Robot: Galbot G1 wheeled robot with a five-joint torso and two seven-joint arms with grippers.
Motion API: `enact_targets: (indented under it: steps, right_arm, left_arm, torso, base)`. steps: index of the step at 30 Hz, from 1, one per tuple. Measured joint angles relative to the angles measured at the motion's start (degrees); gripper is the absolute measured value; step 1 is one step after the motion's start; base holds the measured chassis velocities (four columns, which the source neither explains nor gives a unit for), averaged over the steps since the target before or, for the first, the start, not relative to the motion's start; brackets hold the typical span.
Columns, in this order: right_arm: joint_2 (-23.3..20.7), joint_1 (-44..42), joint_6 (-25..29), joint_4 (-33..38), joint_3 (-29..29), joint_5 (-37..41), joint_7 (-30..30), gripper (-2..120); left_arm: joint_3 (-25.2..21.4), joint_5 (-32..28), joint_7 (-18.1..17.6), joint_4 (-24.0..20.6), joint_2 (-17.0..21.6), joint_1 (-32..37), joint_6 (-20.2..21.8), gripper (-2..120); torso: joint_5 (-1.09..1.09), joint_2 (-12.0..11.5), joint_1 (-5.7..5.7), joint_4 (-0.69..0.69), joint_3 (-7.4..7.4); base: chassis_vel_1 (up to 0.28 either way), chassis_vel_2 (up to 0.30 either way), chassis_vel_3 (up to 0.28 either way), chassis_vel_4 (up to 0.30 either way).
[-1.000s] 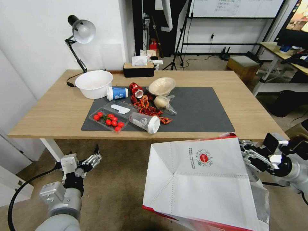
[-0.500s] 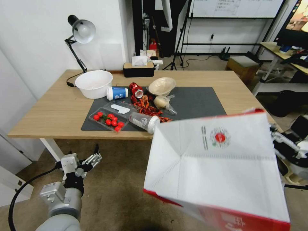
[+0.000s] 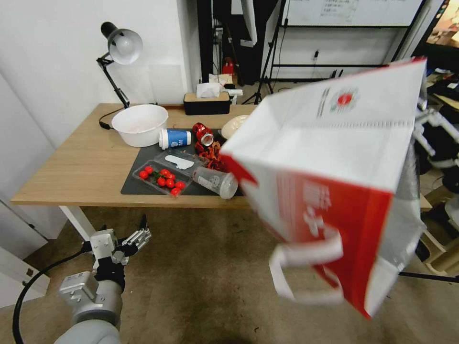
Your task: Pick up the food delivery bag from the floor and place it on the table.
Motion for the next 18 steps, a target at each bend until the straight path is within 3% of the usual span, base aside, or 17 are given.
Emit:
enact_targets:
  steps: [1, 3, 4, 8, 9, 11, 12, 14, 18]
  right_arm:
    - [0.0, 0.0, 0.0, 0.0, 0.0, 0.0, 0.0, 0]
    - [-1.4, 0.4, 3.0, 3.2, 2.0, 4.3, 11.9, 0]
    - [-1.4, 0.4, 3.0, 3.2, 2.0, 4.3, 11.9, 0]
    - [-3.0, 3.7, 7.9, 5.6, 2.4, 10.2, 29.8, 0]
    - [-3.0, 3.7, 7.9, 5.6, 2.4, 10.2, 29.8, 0]
    - [-3.0, 9.3, 11.9, 5.2, -1.9, 11.9, 42.1, 0]
    - [-3.0, 9.3, 11.9, 5.2, -1.9, 11.9, 42.1, 0]
    - [-3.1, 15.2, 14.0, 2.7, -6.2, 12.9, 50.4, 0]
    - [-3.1, 20.1, 14.7, -1.4, -9.3, 14.7, 55.6, 0]
  left_arm:
    - [0.0, 0.0, 0.0, 0.0, 0.0, 0.0, 0.0, 100]
    - [-0.1, 0.0, -0.1, 0.1, 0.0, 0.1, -0.3, 100]
    - [-0.1, 0.0, -0.1, 0.1, 0.0, 0.1, -0.3, 100]
    - [0.0, 0.1, -0.1, 0.3, -0.3, 0.1, -0.4, 100]
    - [0.0, 0.1, -0.1, 0.3, -0.3, 0.1, -0.4, 100]
    - [-0.1, 0.1, -0.1, 0.6, -0.2, 0.1, -0.8, 100]
    - [-0.1, 0.1, -0.1, 0.6, -0.2, 0.1, -0.8, 100]
    - [-0.2, 0.1, -0.1, 0.7, -0.3, 0.2, -1.2, 100]
    - [-0.2, 0.2, -0.1, 0.7, -0.2, 0.2, -1.2, 100]
  torso:
    - [0.00, 0.0, 0.00, 0.00, 0.00]
    - [-0.02, 0.0, -0.01, 0.00, -0.02]
    - [-0.02, 0.0, -0.01, 0.00, -0.02]
    - [-0.02, -0.1, -0.02, -0.01, -0.04]
    - [-0.02, -0.1, -0.02, -0.01, -0.04]
    - [-0.01, -0.1, -0.03, 0.00, -0.05]
    - [-0.01, -0.1, -0.03, 0.00, -0.05]
    - [-0.01, -0.1, -0.03, 0.00, -0.05]
    - [-0.01, -0.1, -0.04, 0.00, -0.06]
  base:
    - [0.000, 0.000, 0.000, 0.000]
    - [0.000, 0.000, 0.000, 0.000]
    - [0.000, 0.000, 0.000, 0.000]
    - [0.000, 0.000, 0.000, 0.000]
    - [0.000, 0.000, 0.000, 0.000]
    - [0.000, 0.000, 0.000, 0.000]
    - [0.000, 0.000, 0.000, 0.000]
    - [0.000, 0.000, 0.000, 0.000]
    - [0.000, 0.000, 0.000, 0.000]
